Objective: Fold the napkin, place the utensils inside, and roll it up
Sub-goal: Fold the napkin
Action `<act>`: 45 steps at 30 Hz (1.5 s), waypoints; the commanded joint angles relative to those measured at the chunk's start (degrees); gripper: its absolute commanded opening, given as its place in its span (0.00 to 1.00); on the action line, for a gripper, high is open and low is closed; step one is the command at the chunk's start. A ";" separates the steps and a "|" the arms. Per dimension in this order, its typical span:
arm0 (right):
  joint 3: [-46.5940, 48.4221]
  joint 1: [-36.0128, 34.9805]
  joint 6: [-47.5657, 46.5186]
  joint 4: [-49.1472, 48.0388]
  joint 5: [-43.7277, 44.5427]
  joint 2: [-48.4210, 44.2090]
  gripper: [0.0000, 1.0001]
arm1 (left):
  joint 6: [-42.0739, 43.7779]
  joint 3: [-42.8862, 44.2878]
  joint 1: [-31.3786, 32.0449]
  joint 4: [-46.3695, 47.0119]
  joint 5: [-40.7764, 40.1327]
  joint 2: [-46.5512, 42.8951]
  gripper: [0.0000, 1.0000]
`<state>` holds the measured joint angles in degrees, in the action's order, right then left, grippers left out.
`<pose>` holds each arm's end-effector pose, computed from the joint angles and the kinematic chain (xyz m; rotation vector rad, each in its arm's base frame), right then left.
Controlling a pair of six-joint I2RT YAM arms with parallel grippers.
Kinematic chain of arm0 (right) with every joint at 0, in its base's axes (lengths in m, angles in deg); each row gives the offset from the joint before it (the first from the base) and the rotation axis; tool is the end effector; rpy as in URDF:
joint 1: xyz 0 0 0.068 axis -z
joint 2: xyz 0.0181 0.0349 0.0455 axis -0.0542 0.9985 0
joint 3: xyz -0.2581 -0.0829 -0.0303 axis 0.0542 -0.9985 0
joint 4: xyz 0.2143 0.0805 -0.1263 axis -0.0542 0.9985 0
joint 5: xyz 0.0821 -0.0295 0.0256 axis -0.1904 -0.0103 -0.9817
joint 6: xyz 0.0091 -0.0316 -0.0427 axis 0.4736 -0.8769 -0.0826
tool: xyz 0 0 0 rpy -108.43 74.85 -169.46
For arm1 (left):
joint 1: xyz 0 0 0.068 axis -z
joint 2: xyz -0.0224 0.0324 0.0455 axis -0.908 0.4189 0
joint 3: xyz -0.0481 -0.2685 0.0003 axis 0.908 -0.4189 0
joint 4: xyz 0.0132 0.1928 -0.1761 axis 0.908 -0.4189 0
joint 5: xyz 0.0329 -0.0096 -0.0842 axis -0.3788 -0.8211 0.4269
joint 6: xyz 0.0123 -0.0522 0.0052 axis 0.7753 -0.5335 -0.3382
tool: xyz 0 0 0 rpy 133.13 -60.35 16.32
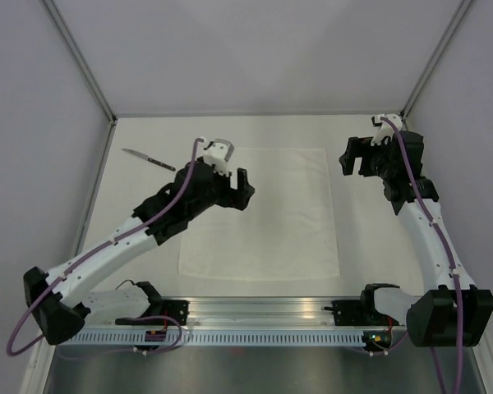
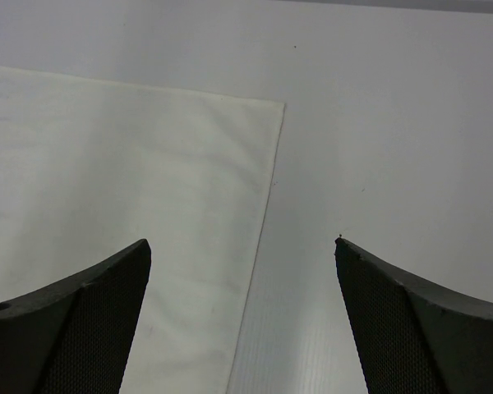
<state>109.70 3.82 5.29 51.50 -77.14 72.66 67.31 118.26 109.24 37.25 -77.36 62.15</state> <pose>0.2615 0.0045 0.3387 -0.1155 2.0070 0.2263 0.1804 -0.1662 0.3581 0.3357 1.9610 -0.5555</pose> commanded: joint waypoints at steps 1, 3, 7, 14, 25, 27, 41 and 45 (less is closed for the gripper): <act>2.41 -0.18 -0.38 0.92 0.42 0.64 0.98 | -2.19 2.39 8.09 3.79 -8.95 8.08 0.88; 2.33 -0.18 -0.29 1.01 1.04 1.26 0.98 | -3.07 2.66 12.84 6.94 -10.19 14.12 0.86; 2.32 -0.18 -0.29 0.92 2.97 2.05 0.96 | -4.39 5.63 19.61 11.61 -10.10 25.19 0.83; 2.33 -0.18 -0.38 0.92 4.03 3.46 0.93 | -4.56 16.01 31.82 12.23 -9.14 42.96 0.74; 2.59 -0.18 -0.38 1.18 5.43 5.21 0.86 | -2.99 22.69 36.85 17.86 -5.98 54.14 0.66; 2.68 -0.18 -0.38 1.19 5.70 5.48 0.84 | -2.55 23.49 37.11 18.03 -5.97 55.03 0.64; 3.64 -0.18 -0.38 2.68 5.70 7.06 0.82 | -1.84 28.06 37.20 16.54 -3.51 61.53 0.56; 3.55 -0.18 -0.29 2.68 5.61 7.06 0.82 | -2.19 28.59 37.20 15.66 -3.95 62.76 0.55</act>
<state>110.77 3.80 4.83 53.45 -73.18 79.68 64.44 144.09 146.05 52.77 -81.53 123.87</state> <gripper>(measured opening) 0.821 0.556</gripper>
